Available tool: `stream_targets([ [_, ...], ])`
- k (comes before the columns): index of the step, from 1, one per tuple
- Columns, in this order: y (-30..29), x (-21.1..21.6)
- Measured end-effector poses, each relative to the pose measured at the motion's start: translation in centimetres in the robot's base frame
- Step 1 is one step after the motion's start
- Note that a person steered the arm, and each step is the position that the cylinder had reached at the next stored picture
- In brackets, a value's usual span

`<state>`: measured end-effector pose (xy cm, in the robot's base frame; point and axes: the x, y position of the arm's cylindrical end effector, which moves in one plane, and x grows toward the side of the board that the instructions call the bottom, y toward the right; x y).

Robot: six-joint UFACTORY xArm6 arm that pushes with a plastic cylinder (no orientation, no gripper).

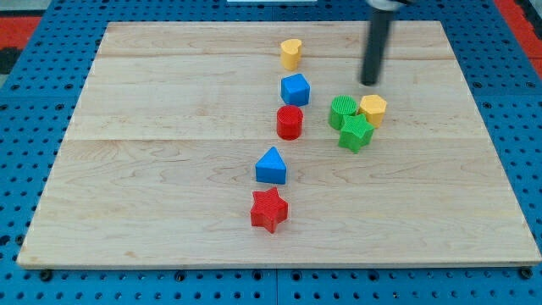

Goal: Move the green circle in between the blue cube and red circle

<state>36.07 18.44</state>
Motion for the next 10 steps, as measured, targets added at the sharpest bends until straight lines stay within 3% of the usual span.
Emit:
stream_targets([
  [1, 2.4, 5.2],
  [2, -2.0, 7.6],
  [4, -7.5, 1.9],
  [7, -2.0, -2.2],
  [8, -6.2, -5.0],
  [9, -11.8, -5.0],
  [10, -8.4, -4.8],
])
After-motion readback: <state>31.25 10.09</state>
